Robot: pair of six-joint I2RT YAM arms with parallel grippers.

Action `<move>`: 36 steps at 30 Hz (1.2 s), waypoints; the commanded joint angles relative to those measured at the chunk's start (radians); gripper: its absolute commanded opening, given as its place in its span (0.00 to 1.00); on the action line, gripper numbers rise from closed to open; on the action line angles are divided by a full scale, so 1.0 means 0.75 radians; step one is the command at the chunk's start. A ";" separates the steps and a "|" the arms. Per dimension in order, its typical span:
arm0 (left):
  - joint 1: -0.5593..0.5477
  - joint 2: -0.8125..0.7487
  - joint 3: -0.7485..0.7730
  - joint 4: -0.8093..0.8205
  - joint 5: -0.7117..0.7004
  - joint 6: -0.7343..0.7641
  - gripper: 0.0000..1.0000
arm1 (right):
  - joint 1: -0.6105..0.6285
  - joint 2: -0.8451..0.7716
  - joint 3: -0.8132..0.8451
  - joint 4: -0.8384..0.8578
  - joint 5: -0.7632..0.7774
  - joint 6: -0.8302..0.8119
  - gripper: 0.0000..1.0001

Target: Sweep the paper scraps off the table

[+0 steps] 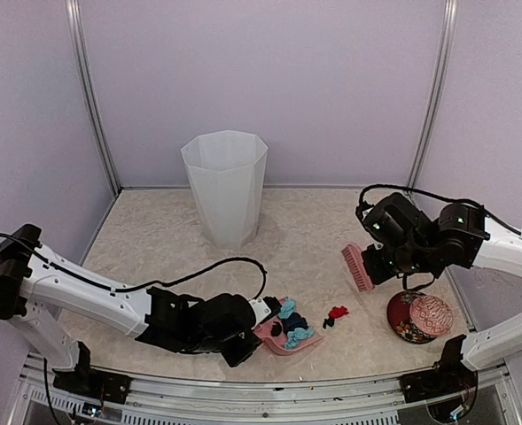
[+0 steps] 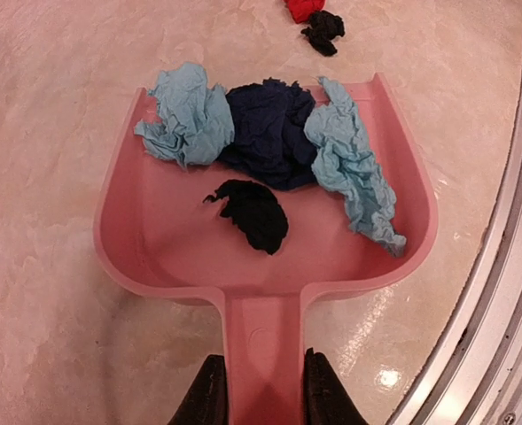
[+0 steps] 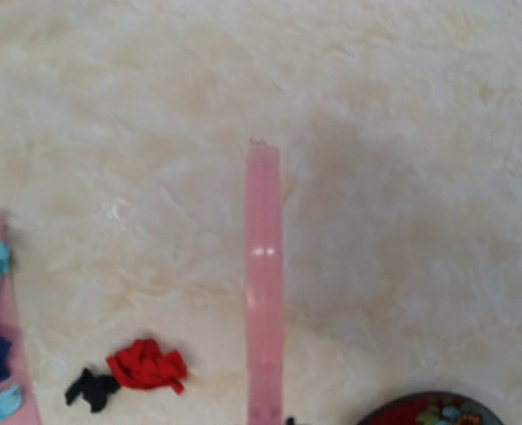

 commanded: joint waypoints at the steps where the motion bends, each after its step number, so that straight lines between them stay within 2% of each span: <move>1: -0.044 -0.023 0.009 -0.042 0.024 -0.026 0.00 | 0.011 0.032 -0.048 -0.023 -0.045 0.053 0.00; 11: -0.056 0.086 0.083 -0.039 -0.008 -0.031 0.00 | 0.025 0.106 -0.108 0.146 -0.316 0.010 0.00; 22: -0.042 0.154 0.079 0.033 -0.023 -0.033 0.00 | 0.048 0.051 -0.150 0.366 -0.686 -0.028 0.00; 28: -0.029 0.159 0.003 0.157 -0.057 -0.062 0.00 | 0.053 0.034 -0.130 0.375 -0.702 -0.028 0.00; 36: -0.038 0.127 -0.106 0.331 -0.162 -0.083 0.00 | 0.054 0.015 -0.078 0.287 -0.540 -0.025 0.00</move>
